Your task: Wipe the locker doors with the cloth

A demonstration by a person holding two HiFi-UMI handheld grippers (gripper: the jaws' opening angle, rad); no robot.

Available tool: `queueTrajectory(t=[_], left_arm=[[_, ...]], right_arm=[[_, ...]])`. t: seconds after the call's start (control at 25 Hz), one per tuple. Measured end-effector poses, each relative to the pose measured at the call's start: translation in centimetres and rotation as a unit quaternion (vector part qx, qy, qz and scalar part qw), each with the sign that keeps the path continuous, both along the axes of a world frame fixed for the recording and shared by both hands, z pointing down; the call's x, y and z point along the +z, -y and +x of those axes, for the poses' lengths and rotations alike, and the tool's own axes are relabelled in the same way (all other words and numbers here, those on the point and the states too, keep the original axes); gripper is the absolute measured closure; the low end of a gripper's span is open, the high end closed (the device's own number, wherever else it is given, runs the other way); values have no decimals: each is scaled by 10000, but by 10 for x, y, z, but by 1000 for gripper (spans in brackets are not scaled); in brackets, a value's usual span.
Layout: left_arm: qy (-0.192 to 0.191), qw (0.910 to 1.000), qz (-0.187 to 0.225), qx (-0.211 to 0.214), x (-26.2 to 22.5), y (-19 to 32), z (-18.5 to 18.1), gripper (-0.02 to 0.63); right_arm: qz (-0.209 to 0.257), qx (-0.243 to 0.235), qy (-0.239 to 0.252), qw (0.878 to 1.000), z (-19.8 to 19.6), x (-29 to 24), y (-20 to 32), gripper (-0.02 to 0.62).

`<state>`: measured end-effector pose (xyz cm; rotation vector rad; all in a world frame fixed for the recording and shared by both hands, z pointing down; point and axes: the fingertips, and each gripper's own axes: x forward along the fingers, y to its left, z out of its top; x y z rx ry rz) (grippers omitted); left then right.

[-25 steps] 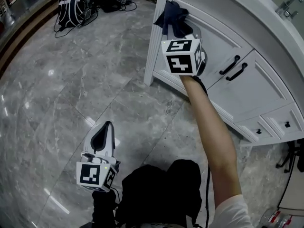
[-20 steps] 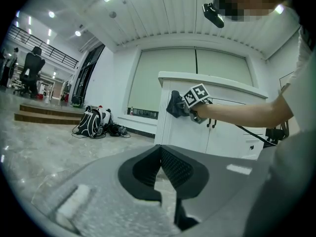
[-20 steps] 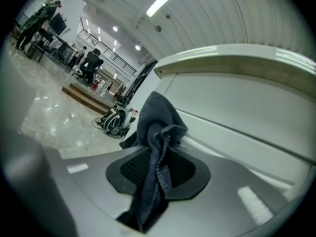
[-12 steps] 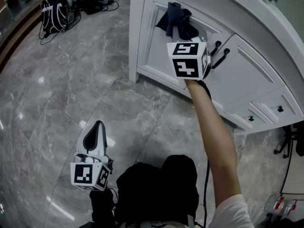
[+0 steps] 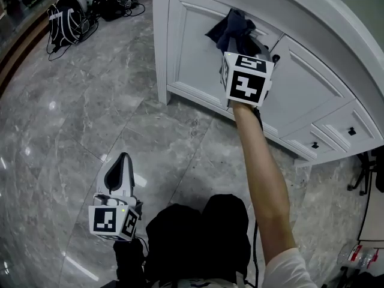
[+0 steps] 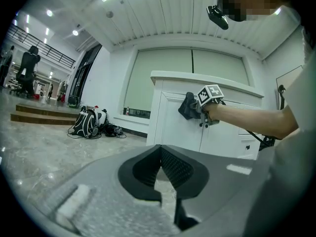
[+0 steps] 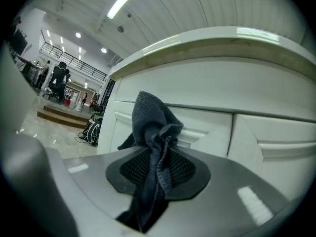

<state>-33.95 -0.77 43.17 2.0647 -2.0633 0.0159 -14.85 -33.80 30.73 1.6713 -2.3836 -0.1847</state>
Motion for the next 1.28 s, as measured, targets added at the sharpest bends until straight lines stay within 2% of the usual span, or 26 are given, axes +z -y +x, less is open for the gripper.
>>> queueTrajectory(t=[0.2,0.48,0.68,0.88,1.04,1.28], left_arm=[[36,10000,-39,-24,-2,-1,0,604],[-12,10000,-89,5,4,1,2,604],[-26,9999,-106,-45,7,-1,-6,604],[-61,9999,-115,-60,12,-1,-9,604],[-109,9999,-129,-32,16,1,-7,604],[-161,9998,-133,-55,21,-1,-12,604]], right_arm=[[-86,291,262,9992,16,8,-3,502],[-465,346,188,9981,16,50,-2,502],[-548,318,-29,9980,12,75,-4,502],[-374,279,-251,9986,8,81,-6,502],[-364,203,-209,9989,2,82,-6,502],[-265,-40,-494,9984,-27,88,-4,502]])
